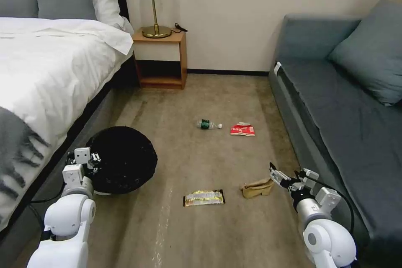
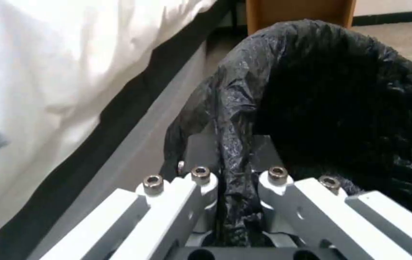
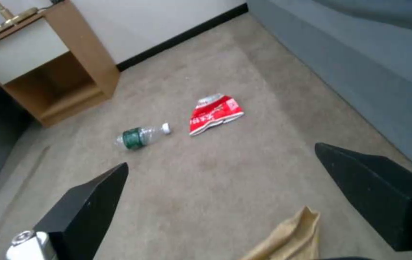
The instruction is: Pick up the trash bin, then pick up the garbage on the floor and place it into the trash bin.
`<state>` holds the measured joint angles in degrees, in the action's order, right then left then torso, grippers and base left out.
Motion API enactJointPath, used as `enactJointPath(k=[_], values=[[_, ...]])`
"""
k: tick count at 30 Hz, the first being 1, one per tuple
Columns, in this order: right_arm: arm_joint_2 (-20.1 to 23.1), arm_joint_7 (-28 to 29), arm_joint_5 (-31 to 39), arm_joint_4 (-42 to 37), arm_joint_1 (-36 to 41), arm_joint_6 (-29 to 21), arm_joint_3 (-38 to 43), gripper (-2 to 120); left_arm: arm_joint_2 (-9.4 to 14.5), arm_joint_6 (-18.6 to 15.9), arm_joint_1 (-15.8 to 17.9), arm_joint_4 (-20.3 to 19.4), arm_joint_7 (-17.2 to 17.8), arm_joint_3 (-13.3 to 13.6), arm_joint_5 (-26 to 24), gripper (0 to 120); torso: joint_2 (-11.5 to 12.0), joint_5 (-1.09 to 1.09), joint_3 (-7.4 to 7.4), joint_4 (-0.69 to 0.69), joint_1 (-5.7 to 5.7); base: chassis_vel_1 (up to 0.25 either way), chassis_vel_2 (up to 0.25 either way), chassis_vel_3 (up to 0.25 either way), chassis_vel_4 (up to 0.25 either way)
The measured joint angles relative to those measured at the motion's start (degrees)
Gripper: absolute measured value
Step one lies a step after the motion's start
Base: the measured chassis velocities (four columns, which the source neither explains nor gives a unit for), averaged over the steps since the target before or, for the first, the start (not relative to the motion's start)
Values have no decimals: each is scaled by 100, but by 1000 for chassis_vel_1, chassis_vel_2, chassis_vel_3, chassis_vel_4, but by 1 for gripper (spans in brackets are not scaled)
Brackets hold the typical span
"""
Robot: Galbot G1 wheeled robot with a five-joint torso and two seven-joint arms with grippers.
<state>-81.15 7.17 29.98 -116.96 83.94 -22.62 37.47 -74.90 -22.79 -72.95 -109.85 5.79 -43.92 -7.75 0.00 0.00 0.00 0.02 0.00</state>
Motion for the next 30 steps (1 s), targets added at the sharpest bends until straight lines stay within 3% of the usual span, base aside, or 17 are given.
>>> enactJointPath(k=[8, 15, 20, 25, 30], values=[[298, -164, -27, 197, -103, 3, -73, 100, 13, 32, 47, 60, -41, 16, -25, 4, 0, -1, 0, -2, 0, -129, 130, 133, -131], [1029, -347, 42, 727, -649, -76, -520, 100, 151, 41, 188, 196, -121, 61, -292, 4, 0, -2, 1, 0, 0, -59, 45, 47, -56], [2269, -1027, 80, 1452, -1665, -153, -1458, 100, 384, 121, 430, 450, -165, 115, -331, 4, 0, 0, 0, 0, 0, 0, 0, 0, 0], [2671, -1608, 28, 1984, -2475, -152, -2300, 100, 385, 150, 490, 582, -203, 87, -374, 4, -1, 1, 0, -2, 0, 0, 0, 0, 0], [2824, -2022, -47, 3012, -3855, -136, -4057, 100, 279, 158, 573, 860, -190, 80, -400, 4, -1, 0, 1, -2, 0, 0, 0, 0, 0]])
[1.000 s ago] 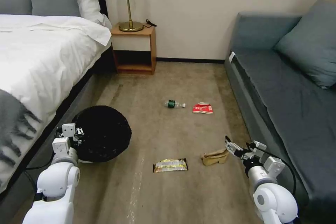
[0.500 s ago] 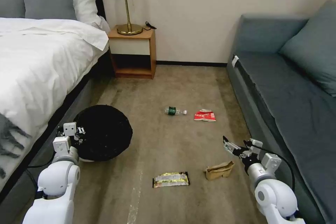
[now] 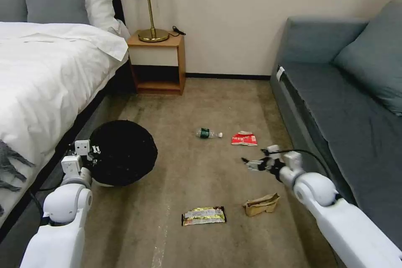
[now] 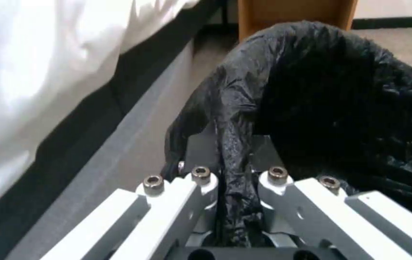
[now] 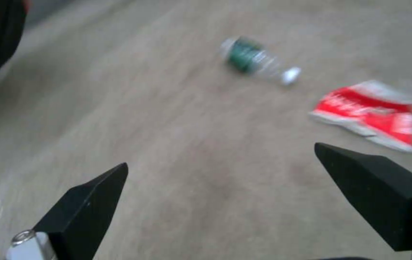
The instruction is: Pick up the trash bin, then pick up the garbage on the floor and place it into the trash bin.
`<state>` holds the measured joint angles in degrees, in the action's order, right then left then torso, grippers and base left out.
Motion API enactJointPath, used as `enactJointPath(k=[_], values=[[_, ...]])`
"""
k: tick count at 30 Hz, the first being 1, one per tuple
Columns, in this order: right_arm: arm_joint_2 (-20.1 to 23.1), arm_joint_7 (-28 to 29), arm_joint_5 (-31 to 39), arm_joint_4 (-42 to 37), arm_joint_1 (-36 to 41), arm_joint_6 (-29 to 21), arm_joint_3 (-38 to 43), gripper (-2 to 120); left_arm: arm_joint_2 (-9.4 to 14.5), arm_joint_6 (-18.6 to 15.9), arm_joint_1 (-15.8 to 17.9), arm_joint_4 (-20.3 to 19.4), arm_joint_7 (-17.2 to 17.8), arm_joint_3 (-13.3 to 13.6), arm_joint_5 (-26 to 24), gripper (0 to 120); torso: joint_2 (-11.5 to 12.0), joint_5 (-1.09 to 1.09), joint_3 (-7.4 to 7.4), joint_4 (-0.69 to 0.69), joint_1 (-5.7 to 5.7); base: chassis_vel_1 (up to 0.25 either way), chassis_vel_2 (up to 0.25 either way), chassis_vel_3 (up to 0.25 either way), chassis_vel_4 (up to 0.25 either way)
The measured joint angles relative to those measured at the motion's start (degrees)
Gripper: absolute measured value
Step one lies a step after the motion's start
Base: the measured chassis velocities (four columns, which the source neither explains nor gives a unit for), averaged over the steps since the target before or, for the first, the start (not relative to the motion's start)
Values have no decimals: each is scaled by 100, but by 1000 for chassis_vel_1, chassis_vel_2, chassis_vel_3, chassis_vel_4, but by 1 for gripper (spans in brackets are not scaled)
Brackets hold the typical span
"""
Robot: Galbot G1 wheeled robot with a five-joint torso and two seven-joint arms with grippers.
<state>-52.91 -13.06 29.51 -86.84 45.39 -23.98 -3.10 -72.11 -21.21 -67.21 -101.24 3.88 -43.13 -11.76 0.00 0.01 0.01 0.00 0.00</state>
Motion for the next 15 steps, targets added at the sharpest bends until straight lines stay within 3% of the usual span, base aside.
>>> enactJointPath(k=[1, 5, 15], values=[[0, 0, 0, 0, 0, 0, 0, 100, 0, 0, 0, 0, 0, 0, 0, 4, 0, 0, 0, 0, 0, 0, 0, 0, 0], [-186, -392, -189, 649, -889, 98, -1465, 100, -93, 89, -4, 31, -35, -6, 146, 4, 0, 0, 0, 0, 0, 0, 0, 0, 0], [-926, -649, -489, 1505, -1270, 132, -2666, 100, -62, 105, 54, -48, 32, -72, 166, 4, 0, 0, 0, 0, 0, 0, 0, 0, 0]])
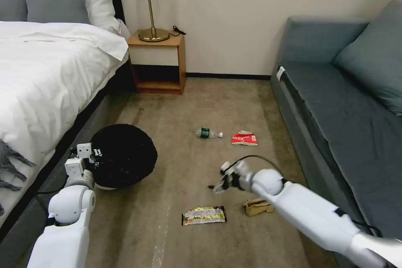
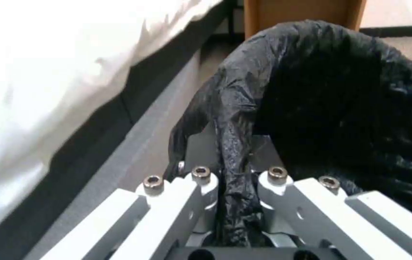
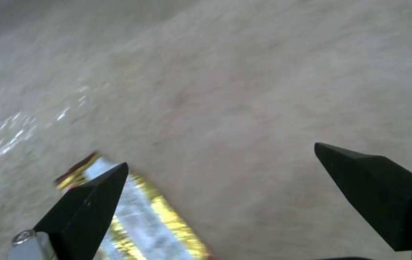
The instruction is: Pick up the trash bin, then pick up the garbage on the floor and place it into the trash bin.
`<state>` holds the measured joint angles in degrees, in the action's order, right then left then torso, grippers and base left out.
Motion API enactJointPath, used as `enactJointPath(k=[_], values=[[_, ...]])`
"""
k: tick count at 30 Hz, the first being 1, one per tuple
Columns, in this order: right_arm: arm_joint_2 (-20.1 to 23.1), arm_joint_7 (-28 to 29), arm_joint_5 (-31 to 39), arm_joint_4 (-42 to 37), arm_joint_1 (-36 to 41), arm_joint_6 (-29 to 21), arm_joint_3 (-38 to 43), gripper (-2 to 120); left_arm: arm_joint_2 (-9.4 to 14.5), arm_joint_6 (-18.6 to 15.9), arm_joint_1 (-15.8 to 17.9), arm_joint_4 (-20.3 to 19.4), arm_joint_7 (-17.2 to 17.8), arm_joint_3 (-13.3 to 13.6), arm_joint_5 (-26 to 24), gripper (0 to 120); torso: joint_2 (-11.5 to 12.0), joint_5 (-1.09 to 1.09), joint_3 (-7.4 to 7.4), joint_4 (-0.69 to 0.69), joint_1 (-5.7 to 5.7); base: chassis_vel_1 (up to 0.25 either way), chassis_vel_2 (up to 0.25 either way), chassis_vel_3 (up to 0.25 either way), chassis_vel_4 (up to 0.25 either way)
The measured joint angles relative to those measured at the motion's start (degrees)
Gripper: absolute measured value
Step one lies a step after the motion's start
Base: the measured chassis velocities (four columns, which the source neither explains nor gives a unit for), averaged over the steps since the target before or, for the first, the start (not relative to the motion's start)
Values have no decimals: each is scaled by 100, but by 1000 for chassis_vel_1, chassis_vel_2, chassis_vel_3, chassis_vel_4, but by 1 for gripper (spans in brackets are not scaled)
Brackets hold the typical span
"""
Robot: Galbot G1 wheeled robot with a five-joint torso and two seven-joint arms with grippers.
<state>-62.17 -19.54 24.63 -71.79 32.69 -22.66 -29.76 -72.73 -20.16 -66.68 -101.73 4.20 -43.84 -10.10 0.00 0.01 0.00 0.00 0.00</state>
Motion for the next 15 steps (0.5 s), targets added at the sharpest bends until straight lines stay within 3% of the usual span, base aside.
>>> enactJointPath(k=[5, 15], values=[[-250, -152, -170, 275, -17, 48, -383, 100, 27, -36, 13, -99, 47, -10, -11, 4, 0, -1, 0, 1, 0, 0, 0, 0, 0], [-759, -249, -607, 961, 184, 130, -376, 100, -246, -109, -106, -471, 83, 160, 3, 4, 0, -1, -1, 1, 0, 0, 0, 0, 0]])
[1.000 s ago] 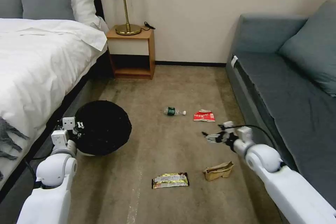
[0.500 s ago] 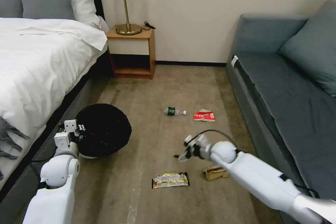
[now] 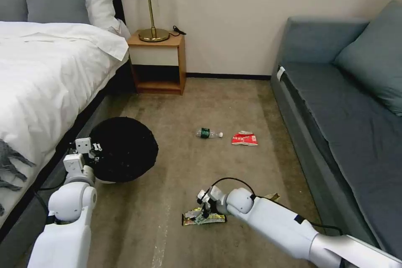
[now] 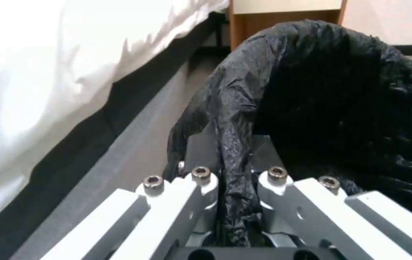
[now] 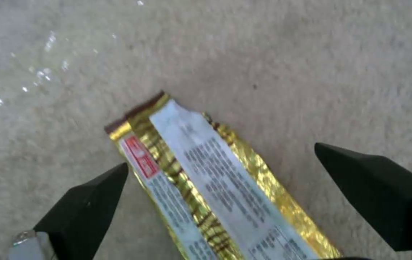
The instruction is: Pick up the trash bin, then pick up the garbage on the floor and place it into the trash bin.
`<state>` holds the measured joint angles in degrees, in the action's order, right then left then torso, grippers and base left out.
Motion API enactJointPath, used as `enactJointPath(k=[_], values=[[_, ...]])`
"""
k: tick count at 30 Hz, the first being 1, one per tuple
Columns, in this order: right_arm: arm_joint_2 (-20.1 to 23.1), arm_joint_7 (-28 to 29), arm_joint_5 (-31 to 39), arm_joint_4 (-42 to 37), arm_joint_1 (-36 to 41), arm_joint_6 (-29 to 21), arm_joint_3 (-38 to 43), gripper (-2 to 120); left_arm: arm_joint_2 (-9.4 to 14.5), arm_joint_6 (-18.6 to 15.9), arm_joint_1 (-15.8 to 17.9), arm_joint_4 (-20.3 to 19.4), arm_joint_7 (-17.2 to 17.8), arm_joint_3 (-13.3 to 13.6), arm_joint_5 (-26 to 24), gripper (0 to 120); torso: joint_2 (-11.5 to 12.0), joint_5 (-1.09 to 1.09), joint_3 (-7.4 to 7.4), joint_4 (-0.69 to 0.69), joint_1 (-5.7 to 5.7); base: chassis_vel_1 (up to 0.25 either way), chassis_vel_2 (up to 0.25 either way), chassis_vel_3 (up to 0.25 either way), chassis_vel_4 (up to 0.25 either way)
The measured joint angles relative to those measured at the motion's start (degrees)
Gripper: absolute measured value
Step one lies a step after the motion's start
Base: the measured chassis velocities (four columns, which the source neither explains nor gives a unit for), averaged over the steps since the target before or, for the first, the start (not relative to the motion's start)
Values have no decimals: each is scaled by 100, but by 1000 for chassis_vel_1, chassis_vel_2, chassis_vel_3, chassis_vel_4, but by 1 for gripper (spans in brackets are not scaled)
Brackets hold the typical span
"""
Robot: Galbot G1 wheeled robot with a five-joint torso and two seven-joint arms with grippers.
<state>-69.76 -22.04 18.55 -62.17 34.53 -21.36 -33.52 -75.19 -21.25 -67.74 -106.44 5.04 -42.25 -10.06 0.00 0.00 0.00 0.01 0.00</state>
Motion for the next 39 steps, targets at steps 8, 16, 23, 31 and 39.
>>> enactJointPath(k=[8, 16, 23, 31, 39], values=[[-24, -5, -245, 222, 153, 53, 221, 100, -74, -44, -42, -154, 30, 85, 8, 4, 0, 0, 0, -1, 0, 0, 0, 0, 0], [-19, -37, -467, 404, 208, 126, 380, 100, -150, -73, -62, -218, 23, 239, 38, 4, 0, -1, 0, -1, 0, 0, 0, 0, 0], [-20, -115, -583, 495, 219, 152, 485, 98, -156, -75, -57, -218, 1, 269, 57, 4, 0, 0, 0, -2, 0, 0, 0, 0, 0], [-14, -177, -593, 476, 266, 198, 516, 69, -142, -74, -56, -187, -27, 284, 54, 4, -1, 0, -1, -1, 0, 0, 0, 0, 0], [6, -177, -577, 440, 257, 229, 566, 39, -134, -53, -67, -153, -75, 291, 51, 4, 0, -3, 1, -3, 0, 0, 0, 0, 0]])
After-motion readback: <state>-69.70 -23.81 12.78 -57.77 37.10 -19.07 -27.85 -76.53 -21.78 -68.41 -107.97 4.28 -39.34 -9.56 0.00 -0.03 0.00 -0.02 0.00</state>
